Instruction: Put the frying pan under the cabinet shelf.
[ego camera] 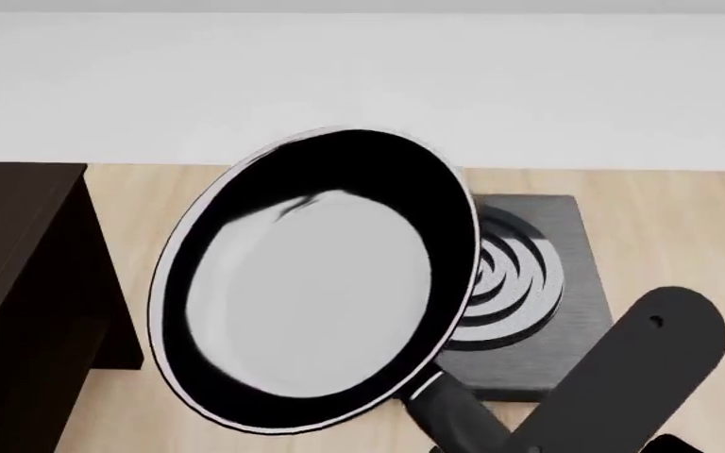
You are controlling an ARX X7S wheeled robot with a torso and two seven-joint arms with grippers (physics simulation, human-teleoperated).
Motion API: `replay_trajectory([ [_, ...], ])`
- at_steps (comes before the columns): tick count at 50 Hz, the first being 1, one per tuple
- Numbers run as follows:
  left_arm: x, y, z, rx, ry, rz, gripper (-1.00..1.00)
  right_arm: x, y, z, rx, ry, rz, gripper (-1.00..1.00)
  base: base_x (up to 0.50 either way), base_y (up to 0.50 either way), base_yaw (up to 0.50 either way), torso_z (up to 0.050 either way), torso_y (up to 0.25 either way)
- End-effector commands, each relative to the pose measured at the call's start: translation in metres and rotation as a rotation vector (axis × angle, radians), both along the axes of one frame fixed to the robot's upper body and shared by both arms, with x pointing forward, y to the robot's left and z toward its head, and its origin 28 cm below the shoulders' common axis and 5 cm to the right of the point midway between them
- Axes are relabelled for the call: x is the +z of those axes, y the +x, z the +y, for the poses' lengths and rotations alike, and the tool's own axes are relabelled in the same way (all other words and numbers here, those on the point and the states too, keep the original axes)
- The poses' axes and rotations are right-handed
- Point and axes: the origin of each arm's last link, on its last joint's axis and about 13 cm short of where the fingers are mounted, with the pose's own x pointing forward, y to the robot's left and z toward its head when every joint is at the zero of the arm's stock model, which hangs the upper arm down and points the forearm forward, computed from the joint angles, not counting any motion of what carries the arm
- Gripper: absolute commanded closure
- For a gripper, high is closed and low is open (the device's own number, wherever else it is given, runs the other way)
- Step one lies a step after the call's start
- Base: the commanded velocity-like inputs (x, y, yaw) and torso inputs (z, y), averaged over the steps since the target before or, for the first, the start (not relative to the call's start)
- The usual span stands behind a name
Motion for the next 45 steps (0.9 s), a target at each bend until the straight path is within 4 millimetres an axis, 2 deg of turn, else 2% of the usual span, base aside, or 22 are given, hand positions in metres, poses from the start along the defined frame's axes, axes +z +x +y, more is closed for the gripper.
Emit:
replay_trajectory([
  [1,0.002,-0.004,0.002,-0.003,-0.011,-0.01,-1.0,-0.005,-0.008,-0.001,-0.022,-0.013,-0.061,1.0,0.0,0.0,0.0,0.0,0.01],
  [10,0.002,-0.006,0.002,0.003,-0.005,-0.014,-1.0,-0.007,-0.009,0.003,0.006,-0.024,-0.04,1.0,0.0,0.0,0.0,0.0,0.001],
  [19,0.003,-0.01,0.007,0.014,-0.014,-0.024,-1.0,-0.008,0.001,0.005,0.014,0.004,-0.019,1.0,0.0,0.0,0.0,0.001,0.001],
  [32,0.002,-0.012,0.009,0.021,-0.015,-0.028,-1.0,-0.019,0.009,0.009,0.032,-0.001,0.045,1.0,0.0,0.0,0.0,0.0,0.001],
  [45,0.0,-0.01,0.007,0.024,-0.003,-0.026,-1.0,-0.036,0.016,0.001,0.011,0.015,0.099,1.0,0.0,0.0,0.0,0.001,0.002],
])
